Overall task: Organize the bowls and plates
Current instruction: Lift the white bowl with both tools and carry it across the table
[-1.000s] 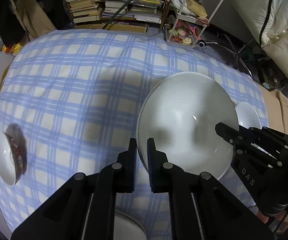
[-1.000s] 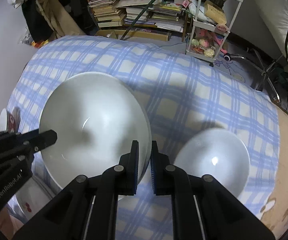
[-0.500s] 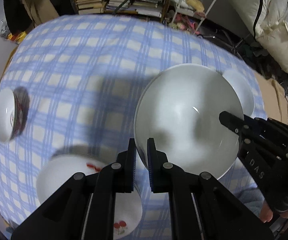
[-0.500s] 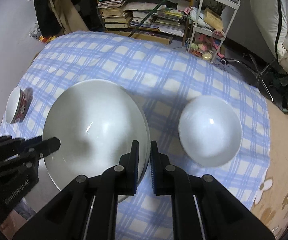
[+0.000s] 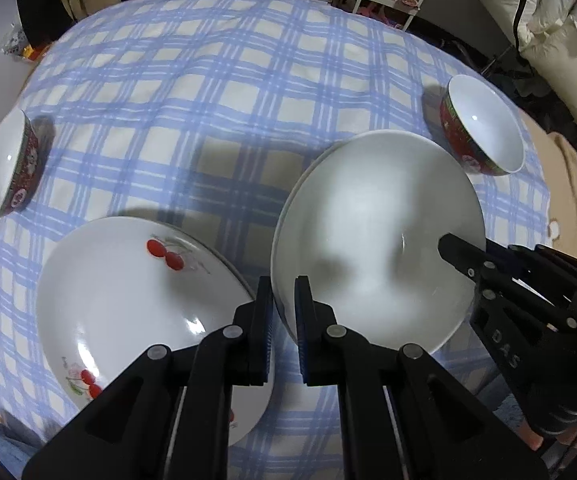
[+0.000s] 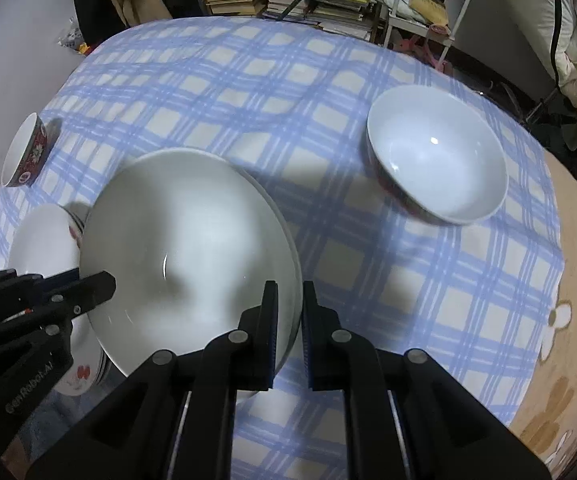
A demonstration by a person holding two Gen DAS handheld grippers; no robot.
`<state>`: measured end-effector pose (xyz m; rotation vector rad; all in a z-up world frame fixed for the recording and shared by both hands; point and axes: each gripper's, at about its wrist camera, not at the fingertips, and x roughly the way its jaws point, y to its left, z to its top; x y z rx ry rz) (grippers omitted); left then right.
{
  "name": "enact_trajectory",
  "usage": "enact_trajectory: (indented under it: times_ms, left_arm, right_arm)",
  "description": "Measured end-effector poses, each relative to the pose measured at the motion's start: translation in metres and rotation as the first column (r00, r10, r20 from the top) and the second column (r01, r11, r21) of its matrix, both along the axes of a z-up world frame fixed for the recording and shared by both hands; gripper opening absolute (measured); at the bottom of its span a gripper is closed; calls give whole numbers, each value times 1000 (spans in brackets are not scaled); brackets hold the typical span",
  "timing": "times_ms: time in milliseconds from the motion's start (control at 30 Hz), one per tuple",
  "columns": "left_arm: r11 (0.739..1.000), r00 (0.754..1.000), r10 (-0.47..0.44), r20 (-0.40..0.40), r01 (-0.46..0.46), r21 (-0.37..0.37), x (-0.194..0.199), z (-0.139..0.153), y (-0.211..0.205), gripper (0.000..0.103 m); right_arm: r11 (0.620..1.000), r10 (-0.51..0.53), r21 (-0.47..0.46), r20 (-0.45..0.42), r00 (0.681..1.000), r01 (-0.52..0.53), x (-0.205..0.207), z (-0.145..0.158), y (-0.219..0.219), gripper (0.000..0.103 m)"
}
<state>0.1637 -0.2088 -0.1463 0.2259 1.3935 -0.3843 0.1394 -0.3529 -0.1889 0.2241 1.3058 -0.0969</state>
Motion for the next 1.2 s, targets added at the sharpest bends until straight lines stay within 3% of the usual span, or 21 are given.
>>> enact_trajectory:
  times_ms: [300, 567, 933, 1200]
  left_arm:
    - [1000, 1000, 5, -18, -4, 9, 2, -2, 0, 10]
    - [998, 999, -10, 48, 7, 57, -2, -1, -4, 13]
    - [1000, 992, 5, 128, -8, 26, 21, 45, -13, 15]
    - [1000, 984, -14, 178, 14, 0, 40, 73, -45, 20]
  right_arm:
    - [999, -4, 36, 0, 1000, 4, -6, -3, 0, 12]
    - [999, 8, 52, 21, 1000, -9, -6, -4, -4, 12]
    - [999, -37, 35, 116, 993, 33, -10, 42, -44, 12]
    - [995, -101, 2, 148, 984, 102, -4, 64, -88, 16]
